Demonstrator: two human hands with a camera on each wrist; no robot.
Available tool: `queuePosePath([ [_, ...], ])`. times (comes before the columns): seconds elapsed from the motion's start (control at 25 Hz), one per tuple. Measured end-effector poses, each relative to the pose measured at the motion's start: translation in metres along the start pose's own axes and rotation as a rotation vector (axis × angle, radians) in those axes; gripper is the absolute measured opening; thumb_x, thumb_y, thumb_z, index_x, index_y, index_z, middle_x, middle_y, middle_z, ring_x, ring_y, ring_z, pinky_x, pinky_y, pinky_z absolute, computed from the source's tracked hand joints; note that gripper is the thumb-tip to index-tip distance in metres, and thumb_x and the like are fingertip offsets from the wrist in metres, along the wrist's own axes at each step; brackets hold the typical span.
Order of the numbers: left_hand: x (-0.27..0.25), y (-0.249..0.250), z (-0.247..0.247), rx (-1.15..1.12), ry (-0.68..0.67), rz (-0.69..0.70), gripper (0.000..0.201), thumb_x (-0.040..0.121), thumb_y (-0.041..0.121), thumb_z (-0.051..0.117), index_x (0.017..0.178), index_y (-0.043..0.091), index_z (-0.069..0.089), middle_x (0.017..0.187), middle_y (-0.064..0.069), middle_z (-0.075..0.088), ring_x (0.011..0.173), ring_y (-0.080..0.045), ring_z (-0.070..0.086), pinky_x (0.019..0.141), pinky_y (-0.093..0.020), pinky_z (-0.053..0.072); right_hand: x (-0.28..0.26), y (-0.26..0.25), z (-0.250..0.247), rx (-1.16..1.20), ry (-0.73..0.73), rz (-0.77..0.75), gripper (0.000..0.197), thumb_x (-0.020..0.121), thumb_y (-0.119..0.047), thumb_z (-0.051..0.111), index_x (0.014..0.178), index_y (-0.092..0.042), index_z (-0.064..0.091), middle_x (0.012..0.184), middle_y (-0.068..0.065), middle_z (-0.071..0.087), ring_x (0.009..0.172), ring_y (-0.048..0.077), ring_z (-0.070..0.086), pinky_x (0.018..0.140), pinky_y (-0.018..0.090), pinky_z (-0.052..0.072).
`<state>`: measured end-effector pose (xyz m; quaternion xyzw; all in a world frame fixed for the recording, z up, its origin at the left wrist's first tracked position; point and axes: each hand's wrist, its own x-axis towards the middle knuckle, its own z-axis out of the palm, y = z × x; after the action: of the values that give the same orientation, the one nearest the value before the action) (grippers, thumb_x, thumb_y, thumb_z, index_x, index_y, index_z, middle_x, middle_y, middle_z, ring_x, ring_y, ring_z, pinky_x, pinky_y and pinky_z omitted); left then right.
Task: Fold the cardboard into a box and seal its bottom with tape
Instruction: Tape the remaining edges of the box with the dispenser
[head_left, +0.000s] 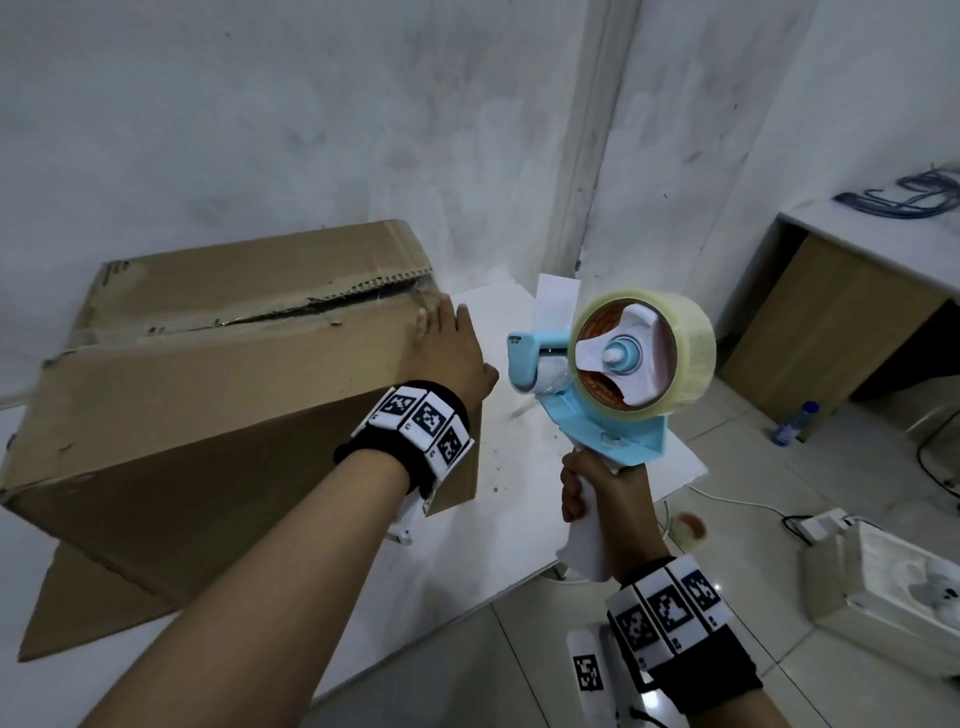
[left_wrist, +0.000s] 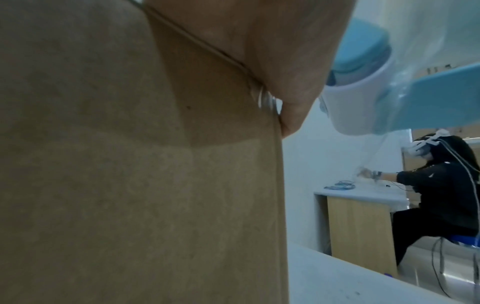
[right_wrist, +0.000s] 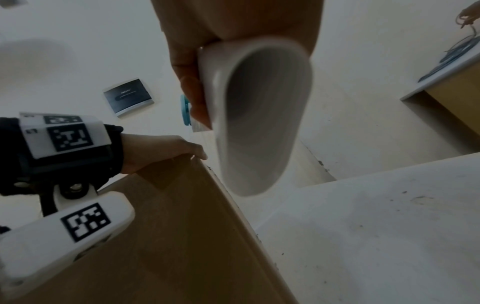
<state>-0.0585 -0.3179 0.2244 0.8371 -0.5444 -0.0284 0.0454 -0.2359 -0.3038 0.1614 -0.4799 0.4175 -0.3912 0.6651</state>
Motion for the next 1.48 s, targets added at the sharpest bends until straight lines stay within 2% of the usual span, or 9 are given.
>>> queuePosePath([
  [0.4,0.003,-0.002,0.011,0.081,0.121,0.137,0.048,0.1,0.03,0.023,0.139,0.004,0.036,0.155,-0.015,0.015,0.145,-0.028,0.011,0.119,-0.034,0.003,0.037,-0.008,0.006,-0.112,0.035,-0.097,0.033,0.087,-0.002,0.054,0.055,-0.008,0.047,0.046,0.004,0.043,0.038,0.013,0.04,0.043,0.024,0.036],
  [0.56,0.008,0.013,0.008,-0.016,0.044,-0.095,0.06,0.098,0.023,0.03,0.147,0.003,0.001,0.156,-0.017,0.0,0.146,-0.028,0.003,0.119,-0.035,0.003,0.06,-0.019,0.008,-0.084,0.009,-0.041,0.033,0.09,0.0,0.048,0.058,-0.009,0.046,0.05,0.006,0.04,0.034,0.009,0.038,0.045,0.023,0.031],
  [0.72,0.021,0.038,0.013,-0.004,0.033,-0.325,0.051,0.097,0.007,0.02,0.144,-0.006,0.007,0.154,-0.025,0.004,0.144,-0.035,0.008,0.118,-0.04,0.002,0.084,-0.032,0.002,0.047,-0.08,0.05,0.024,0.084,0.011,0.042,0.067,-0.006,0.042,0.055,0.008,0.034,0.032,0.009,0.029,0.044,0.021,0.022],
  [0.84,0.016,0.041,0.015,-0.002,0.134,-0.343,0.05,0.098,0.016,0.024,0.146,0.006,0.011,0.156,-0.015,0.006,0.145,-0.028,0.008,0.118,-0.039,0.001,0.097,-0.047,-0.017,0.0,-0.212,0.014,0.026,0.081,0.014,0.043,0.066,-0.006,0.044,0.054,0.008,0.034,0.036,0.011,0.029,0.042,0.02,0.024],
  [1.0,-0.006,0.07,0.002,-0.742,0.311,-0.159,0.045,0.096,0.04,0.035,0.139,0.026,0.037,0.147,0.002,0.037,0.138,-0.008,0.028,0.114,-0.028,0.016,0.115,-0.073,-0.005,-0.1,-0.419,-0.12,0.029,0.082,0.01,0.05,0.058,-0.005,0.045,0.047,0.007,0.042,0.04,0.015,0.039,0.051,0.029,0.033],
  [1.12,-0.014,0.093,-0.012,-1.22,0.345,-0.133,0.036,0.086,0.042,0.05,0.12,0.046,0.042,0.117,0.02,0.056,0.1,0.019,0.052,0.089,-0.005,0.042,0.109,-0.089,0.01,-0.046,-0.688,-0.228,0.019,0.091,0.002,0.049,0.09,-0.015,0.059,0.076,0.007,0.061,0.063,0.012,0.058,0.057,0.019,0.045],
  [1.24,-0.009,0.095,-0.02,-1.191,0.357,-0.159,0.036,0.075,0.042,0.065,0.105,0.049,0.047,0.108,0.026,0.06,0.102,0.011,0.056,0.093,-0.015,0.046,0.112,-0.089,0.015,-0.229,-0.756,-0.237,0.029,0.096,0.003,0.037,0.12,0.013,0.048,0.115,0.027,0.057,0.095,0.019,0.051,0.061,0.0,0.04],
  [1.36,-0.009,0.09,-0.028,-1.169,0.357,-0.216,0.028,0.075,0.031,0.071,0.098,0.038,0.056,0.105,0.014,0.066,0.099,0.003,0.061,0.09,-0.021,0.047,0.117,-0.087,0.018,-0.296,-0.829,-0.255,0.023,0.095,0.002,0.039,0.115,0.004,0.051,0.094,0.007,0.051,0.086,0.013,0.045,0.06,-0.003,0.037],
  [1.48,-0.007,0.074,-0.028,-1.116,0.273,-0.114,0.05,0.065,0.055,0.067,0.11,0.044,0.05,0.122,0.009,0.058,0.116,0.003,0.053,0.102,-0.023,0.042,0.116,-0.095,0.026,-0.225,-0.804,-0.35,0.017,0.086,-0.016,0.05,0.097,-0.004,0.053,0.083,0.001,0.052,0.073,0.0,0.051,0.063,0.007,0.044],
])
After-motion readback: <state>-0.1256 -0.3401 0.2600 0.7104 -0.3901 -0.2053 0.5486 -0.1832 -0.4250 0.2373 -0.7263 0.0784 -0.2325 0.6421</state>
